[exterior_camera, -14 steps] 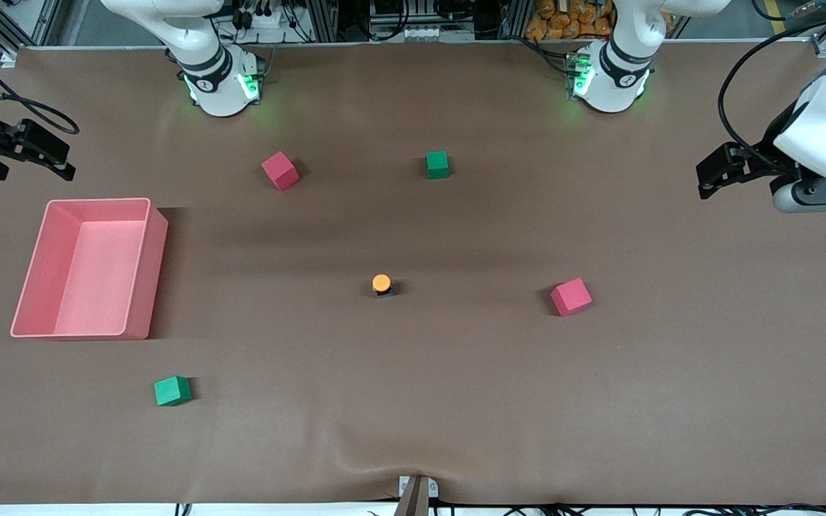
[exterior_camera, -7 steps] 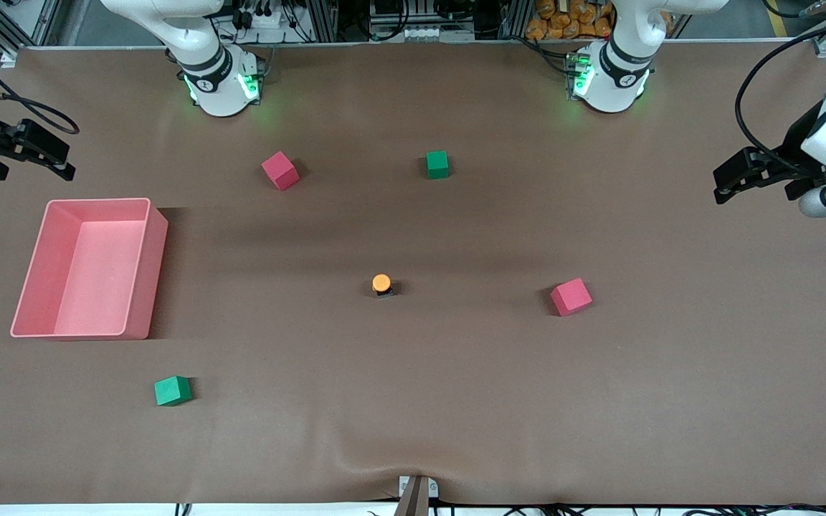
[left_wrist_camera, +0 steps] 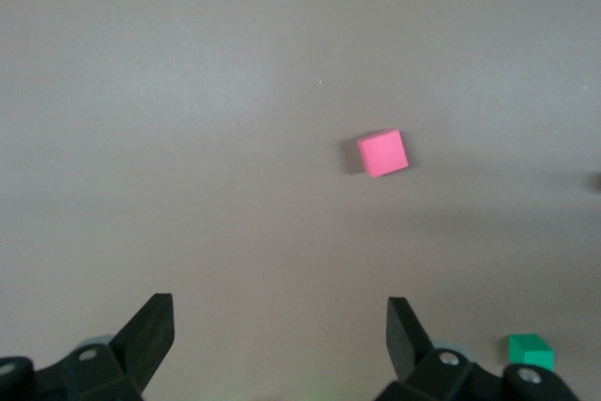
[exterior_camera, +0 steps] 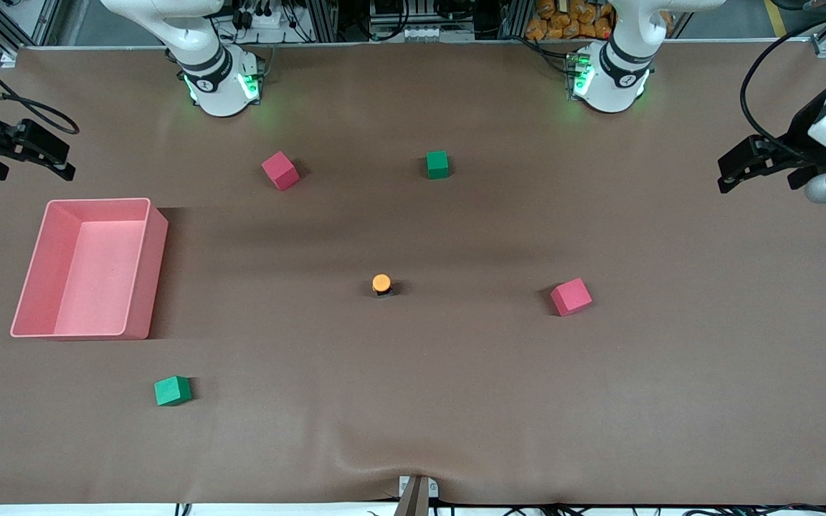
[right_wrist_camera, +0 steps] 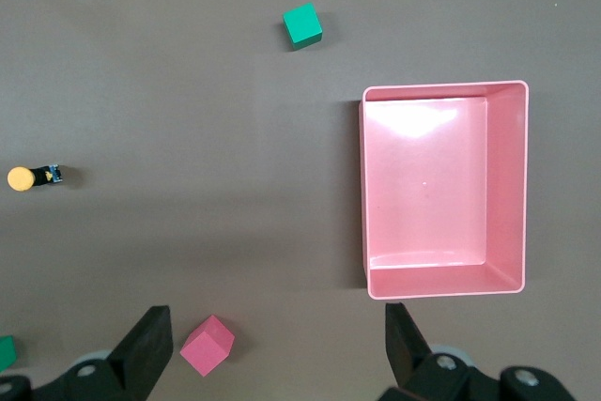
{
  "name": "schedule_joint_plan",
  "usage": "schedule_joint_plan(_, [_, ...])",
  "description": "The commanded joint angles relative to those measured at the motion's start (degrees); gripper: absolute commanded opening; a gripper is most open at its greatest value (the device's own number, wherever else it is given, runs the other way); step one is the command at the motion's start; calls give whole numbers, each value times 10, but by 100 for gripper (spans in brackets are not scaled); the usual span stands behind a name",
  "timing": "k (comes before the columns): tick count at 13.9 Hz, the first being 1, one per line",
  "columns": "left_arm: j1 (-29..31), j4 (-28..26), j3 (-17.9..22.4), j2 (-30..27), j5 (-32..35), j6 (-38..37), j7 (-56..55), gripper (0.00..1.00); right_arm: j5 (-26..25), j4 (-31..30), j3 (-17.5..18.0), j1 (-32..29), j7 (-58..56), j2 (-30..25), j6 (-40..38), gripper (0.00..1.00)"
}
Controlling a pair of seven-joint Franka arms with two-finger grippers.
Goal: Place and upright button with both arms
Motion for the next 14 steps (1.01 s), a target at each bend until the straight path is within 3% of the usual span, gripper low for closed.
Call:
schedule_joint_plan(1, [39, -60, -38, -47, -10, 17, 13, 100, -1, 4, -1, 0, -7, 1, -3, 100])
schedule_joint_plan(3, [65, -68, -62, -51, -10, 17, 13, 100, -1, 4, -1, 0, -7, 1, -3, 100])
schedule_joint_plan(14, [73, -45, -61, -47, -10, -10, 15, 100, -1, 4, -1, 0, -7, 1, -3, 100])
